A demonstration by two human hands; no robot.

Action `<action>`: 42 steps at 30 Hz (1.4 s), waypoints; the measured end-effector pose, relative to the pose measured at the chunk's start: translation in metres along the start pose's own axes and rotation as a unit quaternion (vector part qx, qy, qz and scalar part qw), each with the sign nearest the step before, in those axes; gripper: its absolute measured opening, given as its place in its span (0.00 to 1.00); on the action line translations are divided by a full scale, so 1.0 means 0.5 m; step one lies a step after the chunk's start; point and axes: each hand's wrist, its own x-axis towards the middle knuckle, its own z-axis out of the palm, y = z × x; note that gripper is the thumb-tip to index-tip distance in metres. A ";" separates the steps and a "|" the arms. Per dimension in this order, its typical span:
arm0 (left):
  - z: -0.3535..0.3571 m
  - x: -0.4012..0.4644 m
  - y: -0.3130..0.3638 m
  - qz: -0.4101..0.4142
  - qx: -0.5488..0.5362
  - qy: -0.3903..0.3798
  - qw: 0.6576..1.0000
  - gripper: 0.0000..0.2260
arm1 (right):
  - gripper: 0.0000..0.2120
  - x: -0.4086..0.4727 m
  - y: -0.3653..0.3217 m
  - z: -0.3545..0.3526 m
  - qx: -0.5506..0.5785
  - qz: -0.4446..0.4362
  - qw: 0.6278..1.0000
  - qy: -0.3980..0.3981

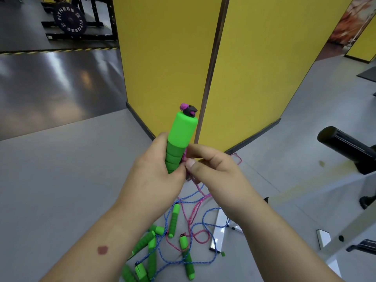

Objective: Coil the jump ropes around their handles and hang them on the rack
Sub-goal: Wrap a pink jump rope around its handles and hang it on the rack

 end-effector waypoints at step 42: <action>-0.006 0.061 0.025 -0.094 -0.339 -0.121 0.928 0.13 | 0.04 -0.010 -0.055 -0.014 0.011 -0.009 0.994 0.111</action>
